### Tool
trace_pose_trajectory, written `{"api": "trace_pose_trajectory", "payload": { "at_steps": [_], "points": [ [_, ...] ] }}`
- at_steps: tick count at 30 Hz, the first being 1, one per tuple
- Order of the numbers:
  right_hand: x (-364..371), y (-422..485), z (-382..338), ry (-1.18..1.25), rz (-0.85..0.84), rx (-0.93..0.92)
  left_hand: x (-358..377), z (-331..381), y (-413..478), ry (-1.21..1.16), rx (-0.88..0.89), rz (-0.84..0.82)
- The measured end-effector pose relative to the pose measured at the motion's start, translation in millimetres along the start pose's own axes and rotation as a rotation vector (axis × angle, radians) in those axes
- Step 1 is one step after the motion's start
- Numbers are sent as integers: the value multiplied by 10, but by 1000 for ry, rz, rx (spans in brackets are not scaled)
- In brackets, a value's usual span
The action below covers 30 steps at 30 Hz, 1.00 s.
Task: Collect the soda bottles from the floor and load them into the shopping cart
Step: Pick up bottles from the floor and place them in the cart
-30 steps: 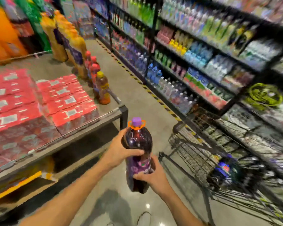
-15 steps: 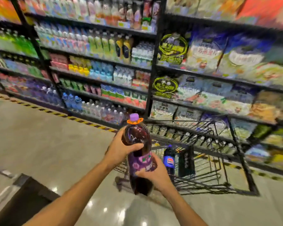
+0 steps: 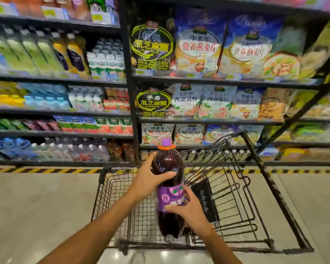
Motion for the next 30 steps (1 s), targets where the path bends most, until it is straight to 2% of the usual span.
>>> {"api": "trace_pose_trajectory", "payload": {
  "at_steps": [3,9,16,19,21,25,30],
  "points": [
    [-17,389,417,30,16,77,78,-267,506,-39,-84,-13],
    [-37,996,1459,28,-20,262,278,-1349,1416,-93,-297,108],
    [-59,1470,2735,103,-78,490,549,-2743,2304,-89,-611,99],
    [-127,1598,3210,88,-74,565,707,-3246,2569,-84,-688,55],
    [-121,1649,3396,1,-109,542,788,-3512,2658,-108,-743,24],
    [-125,1609,3665,-64,-2,561,832,-3744,2794,-146,-786,21],
    [-31,1565,3538,-259,27,584,777,-3867,2853,-53,-784,19]
  ]
}}
Point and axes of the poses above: each hand's wrist, its own y-axis towards the middle knuckle, its own x-axis out of the palm, z = x × y, the point moved 6 cm from there along y, towards the middle knuckle, and after that the axes turned 12 degrees about -x, right-handed, at the moved point
